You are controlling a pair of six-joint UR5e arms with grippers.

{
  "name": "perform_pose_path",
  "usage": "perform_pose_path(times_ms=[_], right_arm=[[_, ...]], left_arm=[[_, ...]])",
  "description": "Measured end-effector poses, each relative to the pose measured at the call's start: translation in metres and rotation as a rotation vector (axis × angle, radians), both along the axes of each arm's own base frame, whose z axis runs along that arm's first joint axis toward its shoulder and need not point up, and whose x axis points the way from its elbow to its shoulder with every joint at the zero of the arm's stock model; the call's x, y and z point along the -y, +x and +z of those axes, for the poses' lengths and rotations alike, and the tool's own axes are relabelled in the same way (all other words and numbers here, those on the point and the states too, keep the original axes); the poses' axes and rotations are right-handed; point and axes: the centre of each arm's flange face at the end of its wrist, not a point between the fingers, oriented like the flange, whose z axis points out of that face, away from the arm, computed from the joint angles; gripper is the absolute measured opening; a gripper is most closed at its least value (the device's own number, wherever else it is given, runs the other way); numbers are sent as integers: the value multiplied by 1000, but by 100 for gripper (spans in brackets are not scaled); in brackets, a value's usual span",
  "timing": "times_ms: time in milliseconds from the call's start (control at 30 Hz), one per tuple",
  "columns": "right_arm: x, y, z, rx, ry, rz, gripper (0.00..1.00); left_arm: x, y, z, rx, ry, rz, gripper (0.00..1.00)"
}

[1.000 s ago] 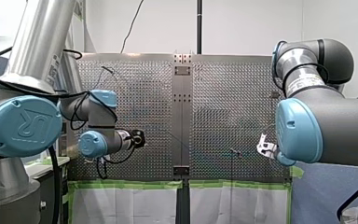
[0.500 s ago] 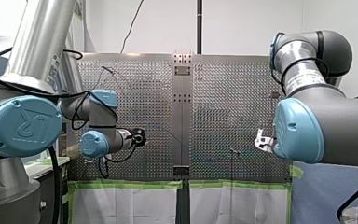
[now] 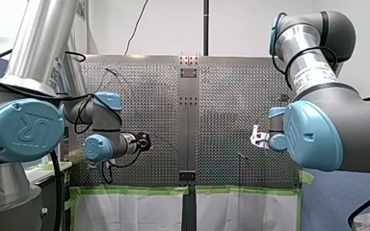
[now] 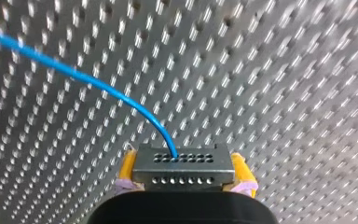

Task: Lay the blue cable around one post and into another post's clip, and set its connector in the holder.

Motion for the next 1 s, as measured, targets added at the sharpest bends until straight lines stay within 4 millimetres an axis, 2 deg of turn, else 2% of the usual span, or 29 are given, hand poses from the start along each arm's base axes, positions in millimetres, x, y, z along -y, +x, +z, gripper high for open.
perform_pose_path(times_ms=[167,300,500,1000], right_arm=[[-16,28,24,4,-14,32,0],[-30,37,36,24,-18,48,0],[-39,37,65,46,-20,73,0],[-41,21,144,51,-86,62,0]], left_arm=[[-1,-1,-1,-10,8,0,100],[-1,-2,-2,-13,12,-1,100],[-1,-2,-2,-14,12,-3,100],[-1,-3,-3,-26,20,-4,100]])
